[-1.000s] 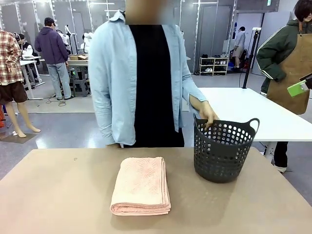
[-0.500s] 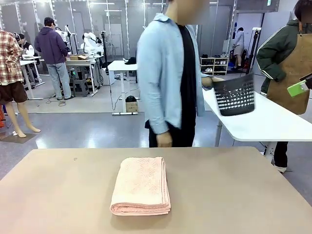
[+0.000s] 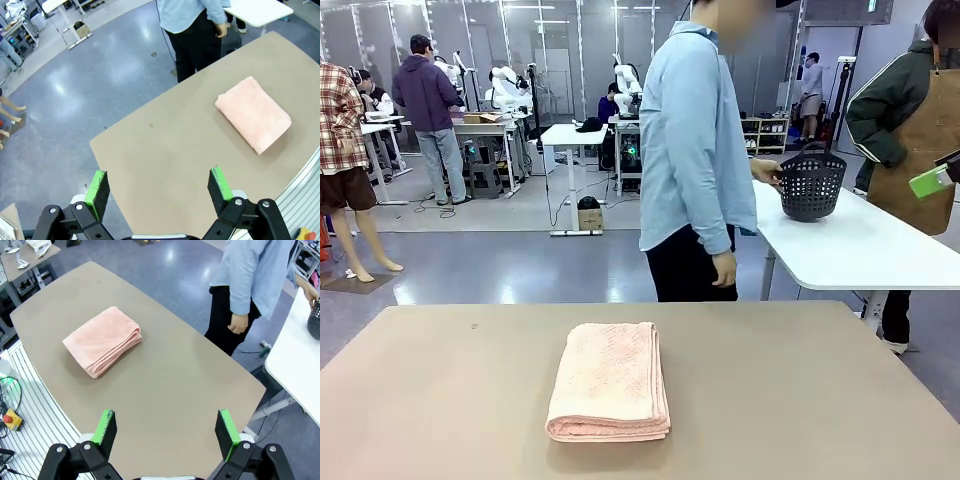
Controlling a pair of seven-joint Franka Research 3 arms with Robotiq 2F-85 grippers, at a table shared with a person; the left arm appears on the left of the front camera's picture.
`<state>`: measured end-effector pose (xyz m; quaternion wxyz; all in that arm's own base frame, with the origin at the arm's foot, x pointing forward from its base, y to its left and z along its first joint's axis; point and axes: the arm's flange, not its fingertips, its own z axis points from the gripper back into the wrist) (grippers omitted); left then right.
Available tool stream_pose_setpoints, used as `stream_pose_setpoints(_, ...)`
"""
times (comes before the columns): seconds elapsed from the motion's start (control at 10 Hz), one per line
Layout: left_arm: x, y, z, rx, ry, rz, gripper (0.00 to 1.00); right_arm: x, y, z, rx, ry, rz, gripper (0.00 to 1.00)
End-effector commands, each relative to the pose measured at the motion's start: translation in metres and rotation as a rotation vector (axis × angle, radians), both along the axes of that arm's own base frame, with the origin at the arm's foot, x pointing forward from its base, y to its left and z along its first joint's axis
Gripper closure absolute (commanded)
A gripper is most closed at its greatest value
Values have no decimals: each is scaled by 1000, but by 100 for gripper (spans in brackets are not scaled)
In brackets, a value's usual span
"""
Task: Fold the towel.
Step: Pick up the 100 cm Hotel Towel and place it on the left side of the table.
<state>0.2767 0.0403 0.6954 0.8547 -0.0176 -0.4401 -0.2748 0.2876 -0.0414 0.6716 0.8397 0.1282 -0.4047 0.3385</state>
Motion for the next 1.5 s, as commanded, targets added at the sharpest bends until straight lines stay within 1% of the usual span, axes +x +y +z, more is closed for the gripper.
stream_pose_setpoints(0.0, 0, 0, 0, 0, 0, 0, 0, 2, 1, 1, 3, 5, -20, 0)
stream_pose_setpoints(0.1, 13, -14, -10, -12, 58, 0, 0, 2, 1, 1, 3, 5, -20, 0)
stream_pose_setpoints(0.2, 33, -28, -29, -90, 148, -1, 0, 2, 1, 1, 3, 5, -20, 0)
stream_pose_setpoints(0.3, 52, -39, -53, -137, 221, 21, 0, 2, 1, 1, 3, 5, -20, 0)
stream_pose_setpoints(0.4, 67, -50, -79, -215, 292, 15, 0, 2, 1, 1, 3, 5, -20, 0)
stream_pose_setpoints(0.6, 93, -68, -136, -332, 414, 36, 0, 2, 1, 1, 3, 5, -20, 0)
stream_pose_setpoints(0.7, 104, -73, -164, -454, 503, 81, 0, 2, 1, 1, 3, 5, -20, 0)
stream_pose_setpoints(0.8, 117, -76, -191, -544, 583, 92, 0, 2, 1, 1, 3, 5, -20, 0)
stream_pose_setpoints(1.0, 143, -91, -237, -624, 686, 95, 0, 2, 1, 1, 3, 5, -20, 0)
stream_pose_setpoints(1.1, 156, -105, -254, -672, 744, 73, 0, 2, 1, 1, 3, 5, -20, 0)
stream_pose_setpoints(1.3, 177, -130, -291, -696, 804, 118, 0, 2, 1, 1, 3, 5, -20, 0)
stream_pose_setpoints(1.4, 184, -141, -306, -752, 861, 121, 0, 2, 1, 1, 3, 5, -20, 0)
